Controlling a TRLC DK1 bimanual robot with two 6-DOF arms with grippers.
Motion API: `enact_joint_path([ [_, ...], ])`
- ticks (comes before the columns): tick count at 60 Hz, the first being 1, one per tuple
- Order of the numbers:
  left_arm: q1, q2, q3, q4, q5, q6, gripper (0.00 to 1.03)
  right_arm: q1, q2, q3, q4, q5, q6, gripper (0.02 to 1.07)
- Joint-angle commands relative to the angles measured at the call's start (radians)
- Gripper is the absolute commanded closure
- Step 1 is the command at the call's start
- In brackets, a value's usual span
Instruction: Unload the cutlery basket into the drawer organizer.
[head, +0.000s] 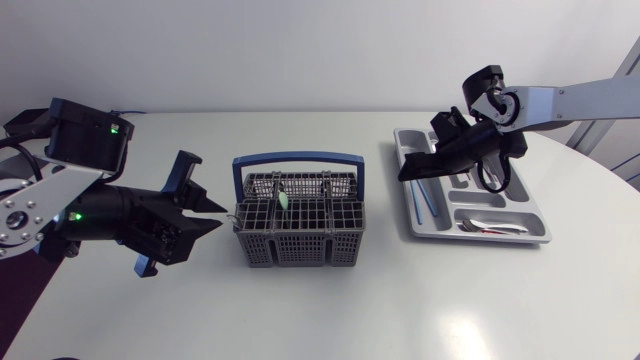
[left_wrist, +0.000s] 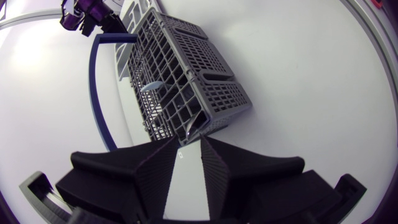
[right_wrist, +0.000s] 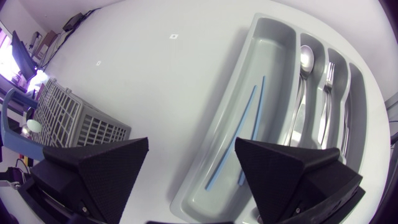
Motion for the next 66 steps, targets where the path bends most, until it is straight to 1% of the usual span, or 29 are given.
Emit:
enact_joint_path([
  [1, 0.007, 0.016, -0.024, -0.006, 0.001, 0.056, 0.68, 0.005, -0.026, -0.041, 0.009, 0.002, -0.020, 0.07],
  [18, -0.003, 0.048, -0.028, 0.020, 0.003, 0.078, 0.68, 0.022, -0.055, -0.084, 0.034, 0.005, -0.018, 0.07],
  [32, -0.033, 0.059, -0.034, 0.040, 0.004, 0.081, 0.68, 0.034, -0.080, -0.107, 0.036, 0.011, -0.018, 0.07],
  [41, -0.043, 0.073, -0.042, 0.068, 0.004, 0.082, 0.70, 0.034, -0.087, -0.122, 0.046, 0.011, -0.020, 0.07],
  [51, -0.045, 0.085, -0.042, 0.074, 0.004, 0.098, 0.81, 0.034, -0.098, -0.142, 0.051, 0.011, -0.021, 0.07],
  [59, -0.045, 0.090, -0.040, 0.092, 0.004, 0.101, 0.96, 0.034, -0.110, -0.157, 0.059, 0.011, -0.023, 0.07],
  [66, -0.045, 0.090, -0.036, 0.092, 0.004, 0.099, 0.98, 0.034, -0.115, -0.165, 0.060, 0.011, -0.023, 0.07],
])
